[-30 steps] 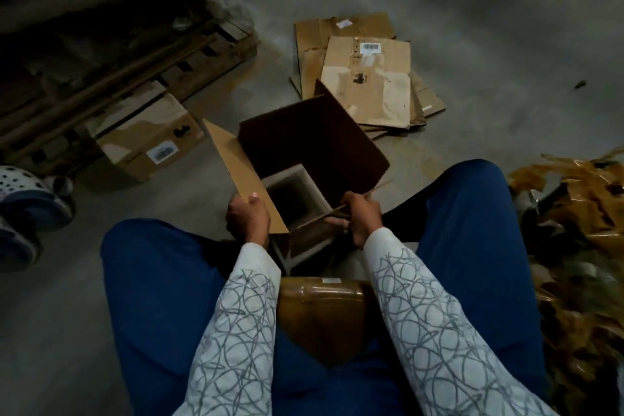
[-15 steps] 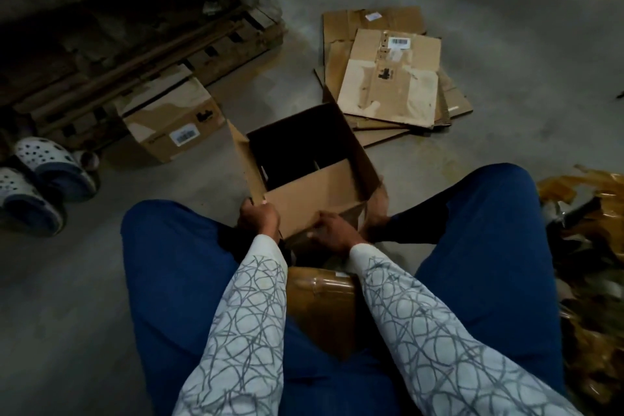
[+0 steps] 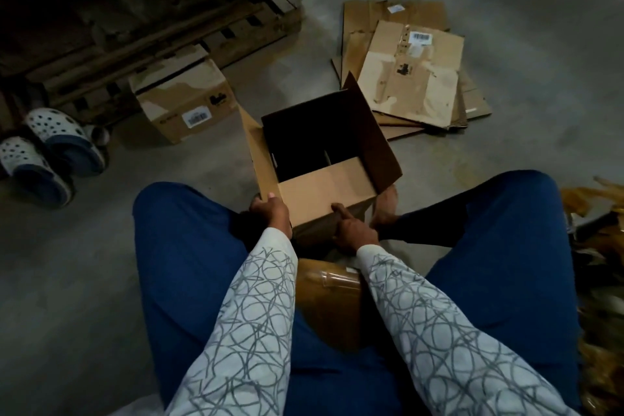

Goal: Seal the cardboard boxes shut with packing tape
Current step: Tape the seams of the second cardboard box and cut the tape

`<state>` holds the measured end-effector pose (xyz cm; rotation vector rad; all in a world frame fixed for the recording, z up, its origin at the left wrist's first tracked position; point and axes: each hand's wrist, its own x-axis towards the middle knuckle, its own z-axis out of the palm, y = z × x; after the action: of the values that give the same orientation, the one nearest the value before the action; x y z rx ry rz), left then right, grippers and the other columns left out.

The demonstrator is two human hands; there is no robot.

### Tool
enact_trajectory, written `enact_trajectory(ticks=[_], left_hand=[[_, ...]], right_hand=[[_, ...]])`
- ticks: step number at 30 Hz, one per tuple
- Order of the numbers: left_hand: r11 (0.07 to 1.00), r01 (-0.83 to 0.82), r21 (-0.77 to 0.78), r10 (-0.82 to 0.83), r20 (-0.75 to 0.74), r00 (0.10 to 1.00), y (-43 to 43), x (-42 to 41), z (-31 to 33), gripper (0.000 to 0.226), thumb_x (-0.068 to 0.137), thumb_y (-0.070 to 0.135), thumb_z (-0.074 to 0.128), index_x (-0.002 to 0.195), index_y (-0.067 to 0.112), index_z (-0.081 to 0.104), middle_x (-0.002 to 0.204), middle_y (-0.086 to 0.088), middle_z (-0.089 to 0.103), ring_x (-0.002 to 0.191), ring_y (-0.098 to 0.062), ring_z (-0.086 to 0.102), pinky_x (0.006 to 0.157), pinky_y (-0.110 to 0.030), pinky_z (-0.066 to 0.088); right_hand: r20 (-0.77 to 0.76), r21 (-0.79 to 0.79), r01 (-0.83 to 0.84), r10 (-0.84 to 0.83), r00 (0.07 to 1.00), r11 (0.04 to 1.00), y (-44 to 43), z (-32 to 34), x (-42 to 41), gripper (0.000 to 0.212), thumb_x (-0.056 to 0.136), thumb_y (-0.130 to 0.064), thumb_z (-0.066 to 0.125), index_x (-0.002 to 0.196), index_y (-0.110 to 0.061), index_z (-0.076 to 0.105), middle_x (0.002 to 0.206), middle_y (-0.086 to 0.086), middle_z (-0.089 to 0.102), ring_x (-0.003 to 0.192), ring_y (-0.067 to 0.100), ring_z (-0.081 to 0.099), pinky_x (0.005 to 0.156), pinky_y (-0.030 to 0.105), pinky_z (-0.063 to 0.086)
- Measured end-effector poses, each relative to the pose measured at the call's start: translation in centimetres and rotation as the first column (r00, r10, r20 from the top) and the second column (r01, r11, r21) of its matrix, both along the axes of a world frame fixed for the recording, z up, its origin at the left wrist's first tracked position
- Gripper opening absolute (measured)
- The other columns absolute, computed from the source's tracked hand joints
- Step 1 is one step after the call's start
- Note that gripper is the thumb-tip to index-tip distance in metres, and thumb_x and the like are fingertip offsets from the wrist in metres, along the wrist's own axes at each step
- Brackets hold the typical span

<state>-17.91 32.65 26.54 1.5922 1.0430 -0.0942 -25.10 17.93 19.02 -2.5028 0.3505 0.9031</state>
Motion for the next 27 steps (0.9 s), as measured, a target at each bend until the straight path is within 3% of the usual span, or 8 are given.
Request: enact_trajectory(ticks=[4, 8, 13, 15, 17, 20, 24, 27], left_hand=[[1.0, 0.005, -0.004, -0.005, 0.003, 1.0, 0.1, 0.4, 0.0, 0.035, 0.101, 0.007, 0.049, 0.134, -0.004, 0.056, 0.13, -0.014, 0.061, 0.115, -0.031, 0.06, 0.095, -0.032, 0.045], [0.998, 0.049, -0.05, -0.05, -0.006, 0.999, 1.4, 1.4, 0.5, 0.023, 0.093, 0.002, 0.048, 0.107, -0.001, 0.066, 0.098, -0.01, 0.065, 0.083, -0.02, 0.059, 0.065, -0.024, 0.044], [0.996, 0.056, -0.074, -0.053, 0.032, 0.998, 2.3, 2.1, 1.3, 0.017, 0.091, 0.001, 0.051, 0.089, 0.008, 0.067, 0.07, 0.003, 0.055, 0.056, -0.009, 0.047, 0.049, -0.019, 0.04], [0.993, 0.032, -0.114, -0.029, 0.023, 0.999, 2.2, 2.4, 1.1, 0.017, 0.091, -0.003, 0.054, 0.081, 0.005, 0.065, 0.065, 0.004, 0.051, 0.054, -0.008, 0.044, 0.042, -0.015, 0.038], [0.989, 0.023, -0.144, -0.02, 0.019, 1.0, 2.2, 2.4, 0.8, 0.015, 0.088, -0.006, 0.056, 0.093, -0.003, 0.07, 0.064, 0.005, 0.05, 0.054, -0.009, 0.043, 0.036, -0.011, 0.033], [0.981, 0.009, -0.195, -0.007, 0.014, 1.0, 2.3, 2.5, 0.0, 0.024, 0.086, -0.007, 0.058, 0.107, -0.009, 0.07, 0.074, 0.0, 0.058, 0.054, -0.008, 0.044, 0.041, -0.014, 0.035], [0.971, -0.034, -0.238, 0.045, 0.04, 0.998, 2.1, 3.0, -0.5, 0.029, 0.084, -0.006, 0.06, 0.111, -0.01, 0.069, 0.101, -0.021, 0.072, 0.062, -0.011, 0.051, 0.048, -0.019, 0.039], [0.964, -0.007, -0.265, 0.027, 0.07, 0.997, 1.4, 3.0, -0.1, 0.031, 0.083, -0.008, 0.065, 0.115, -0.008, 0.067, 0.096, -0.013, 0.067, 0.066, -0.012, 0.055, 0.045, -0.011, 0.043]], right_hand=[[0.123, 0.02, 0.054, -0.057, 0.991, 0.998, 0.7, 1.4, 1.8, 0.042, 0.094, -0.032, 0.058, 0.135, -0.021, 0.053, 0.138, 0.009, 0.058, 0.117, 0.035, 0.061, 0.097, 0.046, 0.049], [0.342, 0.095, 0.034, -0.064, 0.938, 0.995, 1.7, 4.9, 6.4, 0.028, 0.098, -0.033, 0.056, 0.114, -0.014, 0.068, 0.117, 0.015, 0.069, 0.108, 0.034, 0.064, 0.089, 0.037, 0.05], [0.643, 0.012, -0.005, -0.004, 0.766, 1.0, 3.7, 7.8, 13.3, 0.052, 0.089, -0.025, 0.066, 0.138, -0.017, 0.051, 0.142, 0.008, 0.05, 0.13, 0.029, 0.044, 0.1, 0.044, 0.048], [0.624, -0.032, -0.035, 0.048, 0.78, 0.999, 4.4, 8.6, 16.2, 0.07, 0.085, -0.028, 0.069, 0.149, -0.023, 0.04, 0.158, 0.003, 0.032, 0.142, 0.029, 0.03, 0.1, 0.049, 0.045], [0.562, -0.058, -0.07, 0.091, 0.822, 0.996, 4.8, 8.9, 18.7, 0.082, 0.084, -0.03, 0.072, 0.154, -0.027, 0.03, 0.165, -0.001, 0.017, 0.15, 0.029, 0.014, 0.106, 0.056, 0.041], [0.513, -0.055, -0.049, 0.071, 0.855, 0.997, 5.2, 8.3, 20.5, 0.078, 0.092, -0.042, 0.064, 0.158, -0.029, 0.022, 0.168, -0.003, 0.01, 0.154, 0.026, 0.0, 0.115, 0.06, 0.026], [0.475, -0.132, -0.027, 0.087, 0.876, 0.991, 5.4, 5.9, 19.2, 0.06, 0.101, -0.053, 0.042, 0.155, -0.03, 0.029, 0.16, 0.002, 0.03, 0.15, 0.028, 0.016, 0.115, 0.059, 0.022], [0.313, -0.149, -0.015, 0.061, 0.948, 0.989, 4.6, 2.7, 16.4, 0.059, 0.103, -0.056, 0.031, 0.155, -0.028, 0.03, 0.157, 0.004, 0.036, 0.145, 0.03, 0.027, 0.115, 0.059, 0.021]])
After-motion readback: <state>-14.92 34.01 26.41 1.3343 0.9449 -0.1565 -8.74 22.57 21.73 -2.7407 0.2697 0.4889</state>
